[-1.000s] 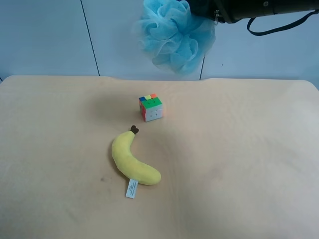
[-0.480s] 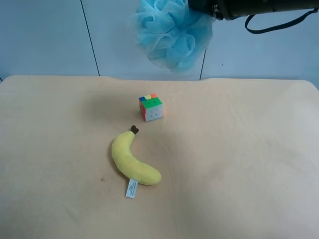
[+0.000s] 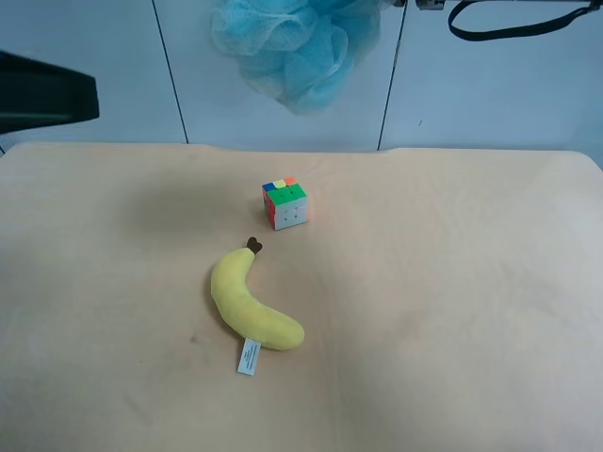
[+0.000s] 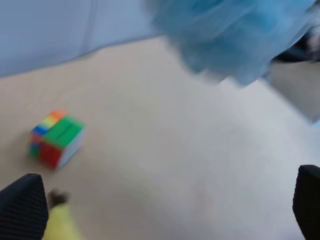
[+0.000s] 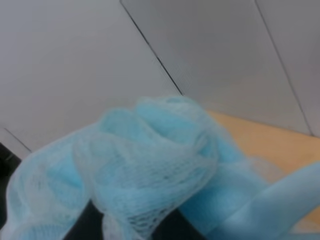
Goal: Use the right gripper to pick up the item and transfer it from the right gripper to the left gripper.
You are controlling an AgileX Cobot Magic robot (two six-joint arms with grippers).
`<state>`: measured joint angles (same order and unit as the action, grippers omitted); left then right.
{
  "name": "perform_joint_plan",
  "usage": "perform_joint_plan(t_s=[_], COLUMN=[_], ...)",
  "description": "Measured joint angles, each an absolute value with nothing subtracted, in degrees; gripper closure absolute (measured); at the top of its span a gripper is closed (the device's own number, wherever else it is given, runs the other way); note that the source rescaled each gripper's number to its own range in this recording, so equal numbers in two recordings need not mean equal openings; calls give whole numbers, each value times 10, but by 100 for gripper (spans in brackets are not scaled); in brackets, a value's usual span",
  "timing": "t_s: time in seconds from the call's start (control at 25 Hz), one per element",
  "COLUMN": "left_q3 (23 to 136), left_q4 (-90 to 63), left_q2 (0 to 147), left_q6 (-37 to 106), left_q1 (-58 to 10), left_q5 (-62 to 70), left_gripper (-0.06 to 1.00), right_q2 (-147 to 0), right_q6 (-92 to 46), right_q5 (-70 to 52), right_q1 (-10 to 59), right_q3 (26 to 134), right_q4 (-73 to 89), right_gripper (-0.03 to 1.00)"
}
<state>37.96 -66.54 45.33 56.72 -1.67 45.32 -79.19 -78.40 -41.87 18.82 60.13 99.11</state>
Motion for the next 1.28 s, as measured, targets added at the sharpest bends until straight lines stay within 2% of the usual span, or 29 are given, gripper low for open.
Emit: perform_joint_plan(t_s=[0.32,0.72,1.0,1.28], left_q3=[380,380,387,447], left_q4=[-875,-950,-985,-987], left_q2=[545,625,681,722], left_q6=[740,819,890,896], left_q1=[-16,-21,-121,-215], left_q5=[517,519,473,412], left_gripper=[-5,-5,-5,-5], right_q2=[-792,-792,-792,-792], right_q6=[-795,-795,-796,-797], right_q5=[-419,-419,-421,-428], right_q1=[188,188,188,188], right_q3=[601,601,601,601], right_q4=[992,992,992,992], right_gripper=[96,96,97,97])
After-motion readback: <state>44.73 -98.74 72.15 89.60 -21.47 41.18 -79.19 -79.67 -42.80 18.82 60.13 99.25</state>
